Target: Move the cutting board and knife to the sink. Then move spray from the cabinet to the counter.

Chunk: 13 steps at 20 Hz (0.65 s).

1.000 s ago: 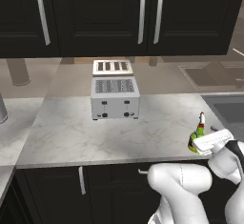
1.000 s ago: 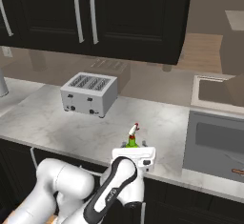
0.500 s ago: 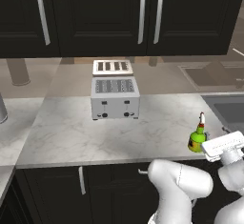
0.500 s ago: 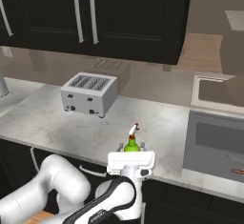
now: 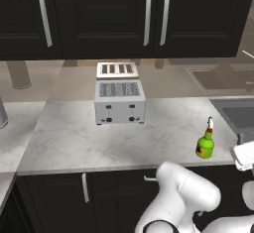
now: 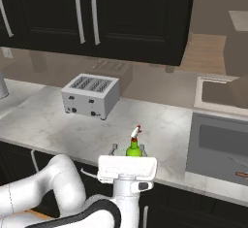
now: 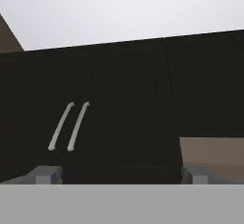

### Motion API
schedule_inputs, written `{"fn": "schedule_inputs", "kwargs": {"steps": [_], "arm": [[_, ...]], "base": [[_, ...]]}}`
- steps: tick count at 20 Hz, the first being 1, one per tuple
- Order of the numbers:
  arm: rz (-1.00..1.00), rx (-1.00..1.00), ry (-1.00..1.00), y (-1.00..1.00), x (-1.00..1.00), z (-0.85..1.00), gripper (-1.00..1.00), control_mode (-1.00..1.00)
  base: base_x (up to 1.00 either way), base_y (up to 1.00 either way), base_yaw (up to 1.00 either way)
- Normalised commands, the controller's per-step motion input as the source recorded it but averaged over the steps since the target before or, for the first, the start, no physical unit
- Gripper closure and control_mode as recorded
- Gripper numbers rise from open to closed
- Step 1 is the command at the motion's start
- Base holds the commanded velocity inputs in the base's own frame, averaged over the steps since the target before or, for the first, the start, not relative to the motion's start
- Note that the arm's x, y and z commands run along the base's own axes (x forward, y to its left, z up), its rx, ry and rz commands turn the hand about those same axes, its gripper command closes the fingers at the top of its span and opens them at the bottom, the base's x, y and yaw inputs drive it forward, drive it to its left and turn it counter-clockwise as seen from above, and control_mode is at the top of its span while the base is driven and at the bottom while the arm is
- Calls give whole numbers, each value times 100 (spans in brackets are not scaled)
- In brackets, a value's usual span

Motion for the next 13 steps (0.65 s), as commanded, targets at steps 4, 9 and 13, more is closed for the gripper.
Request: {"fn": "schedule_inputs", "kwargs": {"steps": [4, 9, 13], "arm": [[7, 1, -20, 71, -73, 100, -100, -100], [7, -4, -15, 100, -21, 100, -100, -100], [7, -7, -9, 100, -1, 100, -100, -100]], "base": [[0, 0, 0], [0, 0, 0], [0, 0, 0]]}}
